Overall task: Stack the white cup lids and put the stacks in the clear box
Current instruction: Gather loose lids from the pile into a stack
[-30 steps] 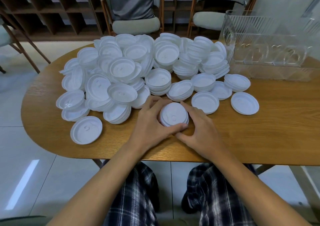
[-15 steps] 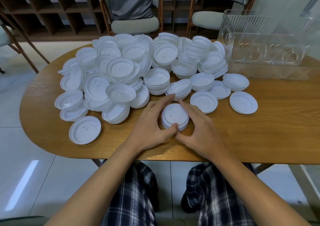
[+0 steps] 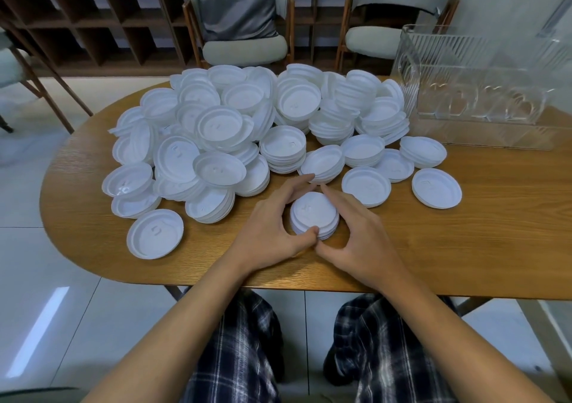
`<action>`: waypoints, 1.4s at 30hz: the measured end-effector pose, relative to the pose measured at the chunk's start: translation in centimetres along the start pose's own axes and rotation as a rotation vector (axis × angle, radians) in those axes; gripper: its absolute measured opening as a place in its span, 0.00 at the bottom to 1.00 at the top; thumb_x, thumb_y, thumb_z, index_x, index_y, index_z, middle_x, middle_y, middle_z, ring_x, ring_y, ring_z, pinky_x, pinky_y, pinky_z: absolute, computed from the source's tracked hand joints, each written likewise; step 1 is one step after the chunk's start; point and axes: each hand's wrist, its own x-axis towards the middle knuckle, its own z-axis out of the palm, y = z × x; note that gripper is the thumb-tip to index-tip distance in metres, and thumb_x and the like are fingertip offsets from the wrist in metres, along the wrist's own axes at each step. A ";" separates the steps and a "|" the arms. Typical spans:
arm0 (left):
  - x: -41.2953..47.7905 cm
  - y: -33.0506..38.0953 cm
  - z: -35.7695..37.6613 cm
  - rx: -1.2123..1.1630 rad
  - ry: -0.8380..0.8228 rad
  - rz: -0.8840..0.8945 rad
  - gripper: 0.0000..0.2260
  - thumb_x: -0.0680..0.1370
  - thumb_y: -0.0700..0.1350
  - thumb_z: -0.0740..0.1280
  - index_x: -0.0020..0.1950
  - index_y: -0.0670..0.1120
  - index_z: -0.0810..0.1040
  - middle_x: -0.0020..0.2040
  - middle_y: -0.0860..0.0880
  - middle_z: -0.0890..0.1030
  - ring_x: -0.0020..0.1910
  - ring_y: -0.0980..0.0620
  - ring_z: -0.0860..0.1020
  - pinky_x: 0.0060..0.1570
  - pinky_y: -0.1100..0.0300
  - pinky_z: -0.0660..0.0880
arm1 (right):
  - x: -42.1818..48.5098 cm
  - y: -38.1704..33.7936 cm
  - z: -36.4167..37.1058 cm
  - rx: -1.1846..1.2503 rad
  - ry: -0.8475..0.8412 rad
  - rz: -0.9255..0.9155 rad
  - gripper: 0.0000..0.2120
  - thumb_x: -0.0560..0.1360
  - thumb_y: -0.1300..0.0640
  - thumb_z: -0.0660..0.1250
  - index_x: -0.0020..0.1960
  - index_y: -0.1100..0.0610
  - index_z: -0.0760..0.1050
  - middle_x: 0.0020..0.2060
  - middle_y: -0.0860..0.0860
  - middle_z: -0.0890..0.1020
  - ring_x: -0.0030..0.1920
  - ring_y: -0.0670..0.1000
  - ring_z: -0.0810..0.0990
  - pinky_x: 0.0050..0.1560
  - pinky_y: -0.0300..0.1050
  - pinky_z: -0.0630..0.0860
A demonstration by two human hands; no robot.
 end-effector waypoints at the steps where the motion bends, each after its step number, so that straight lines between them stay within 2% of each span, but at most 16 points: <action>1: 0.0 0.0 0.0 0.000 -0.003 0.001 0.39 0.71 0.40 0.78 0.79 0.54 0.67 0.71 0.56 0.79 0.73 0.65 0.73 0.73 0.60 0.70 | 0.0 0.0 0.0 -0.004 -0.004 0.000 0.41 0.74 0.47 0.75 0.82 0.53 0.63 0.73 0.46 0.73 0.75 0.42 0.70 0.74 0.42 0.69; 5: 0.0 -0.2 -0.1 0.000 -0.004 0.005 0.39 0.71 0.40 0.79 0.79 0.53 0.68 0.71 0.55 0.79 0.72 0.63 0.73 0.74 0.58 0.70 | -0.1 0.2 0.0 -0.027 -0.010 -0.001 0.40 0.74 0.43 0.72 0.81 0.54 0.64 0.74 0.46 0.73 0.76 0.43 0.69 0.75 0.45 0.69; 10: 0.0 -0.6 -0.1 0.021 0.006 0.009 0.38 0.70 0.43 0.81 0.78 0.51 0.70 0.69 0.56 0.80 0.71 0.62 0.75 0.73 0.55 0.72 | -0.2 0.2 0.2 -0.080 -0.013 0.003 0.40 0.73 0.40 0.68 0.80 0.57 0.67 0.76 0.47 0.71 0.76 0.44 0.67 0.76 0.40 0.65; 14: 0.0 -1.1 -0.2 0.061 -0.002 0.017 0.36 0.71 0.46 0.82 0.77 0.49 0.72 0.69 0.57 0.80 0.70 0.63 0.75 0.71 0.54 0.73 | -0.3 0.4 0.4 -0.170 -0.013 -0.048 0.39 0.75 0.40 0.66 0.79 0.61 0.68 0.76 0.51 0.71 0.78 0.49 0.66 0.77 0.41 0.62; 18: -0.1 -0.8 -0.2 0.103 -0.021 0.038 0.35 0.73 0.50 0.80 0.78 0.51 0.71 0.69 0.59 0.79 0.70 0.64 0.75 0.71 0.58 0.73 | -0.2 0.5 -0.1 -0.159 -0.043 -0.025 0.38 0.76 0.44 0.71 0.80 0.59 0.66 0.77 0.48 0.70 0.76 0.46 0.66 0.76 0.35 0.60; 21: -0.2 -0.6 0.1 0.129 0.001 0.089 0.27 0.78 0.53 0.75 0.76 0.50 0.73 0.69 0.58 0.80 0.68 0.62 0.76 0.68 0.61 0.73 | -0.5 0.6 -0.8 -0.152 -0.050 -0.002 0.39 0.76 0.44 0.76 0.80 0.57 0.67 0.77 0.47 0.70 0.76 0.45 0.66 0.75 0.33 0.59; 25: 0.8 -1.2 0.6 0.195 0.223 0.180 0.13 0.82 0.44 0.70 0.67 0.45 0.81 0.62 0.52 0.84 0.61 0.58 0.80 0.62 0.55 0.78 | -1.0 1.1 -2.2 -0.151 -0.030 0.052 0.40 0.74 0.42 0.77 0.81 0.53 0.66 0.75 0.45 0.72 0.75 0.43 0.66 0.71 0.26 0.55; 27: 2.0 -1.1 1.2 0.269 0.272 0.229 0.13 0.82 0.40 0.70 0.66 0.43 0.81 0.62 0.49 0.84 0.62 0.54 0.80 0.63 0.56 0.77 | -1.1 1.4 -2.8 -0.139 -0.016 0.070 0.39 0.74 0.44 0.78 0.80 0.52 0.67 0.73 0.44 0.72 0.74 0.42 0.67 0.71 0.27 0.56; 30: 4.2 -0.7 2.2 0.320 0.276 0.236 0.15 0.82 0.42 0.70 0.69 0.44 0.80 0.64 0.48 0.83 0.64 0.51 0.80 0.65 0.57 0.76 | -1.5 1.6 -2.7 -0.123 0.013 0.059 0.37 0.74 0.46 0.77 0.79 0.52 0.69 0.73 0.45 0.73 0.75 0.43 0.67 0.73 0.30 0.60; 34: 6.1 -0.8 3.3 0.340 0.276 0.219 0.15 0.81 0.42 0.72 0.68 0.46 0.82 0.58 0.49 0.86 0.56 0.50 0.83 0.56 0.49 0.80 | -1.8 1.8 -2.0 -0.131 0.058 0.056 0.37 0.73 0.44 0.78 0.78 0.53 0.71 0.74 0.44 0.72 0.75 0.42 0.67 0.75 0.35 0.62; 36: 6.4 -1.0 3.4 0.337 0.303 0.227 0.14 0.80 0.40 0.73 0.65 0.46 0.83 0.55 0.49 0.86 0.53 0.52 0.83 0.54 0.53 0.80 | -1.7 1.8 -2.1 -0.120 0.074 0.068 0.36 0.73 0.43 0.78 0.77 0.53 0.72 0.74 0.44 0.72 0.75 0.43 0.67 0.75 0.37 0.63; 40: 5.9 -0.7 2.7 0.222 0.342 0.190 0.13 0.77 0.39 0.77 0.62 0.44 0.84 0.50 0.50 0.84 0.50 0.59 0.78 0.52 0.71 0.74 | -1.7 1.8 -2.1 -0.112 0.076 0.093 0.37 0.74 0.43 0.77 0.78 0.53 0.70 0.73 0.45 0.73 0.75 0.43 0.68 0.75 0.40 0.65; 42: 5.4 -0.2 2.1 0.150 0.362 0.176 0.15 0.76 0.42 0.78 0.62 0.45 0.84 0.49 0.52 0.82 0.49 0.59 0.78 0.52 0.71 0.74 | -1.6 1.8 -2.2 -0.100 0.074 0.113 0.38 0.74 0.43 0.78 0.79 0.51 0.68 0.73 0.45 0.74 0.74 0.43 0.68 0.74 0.40 0.66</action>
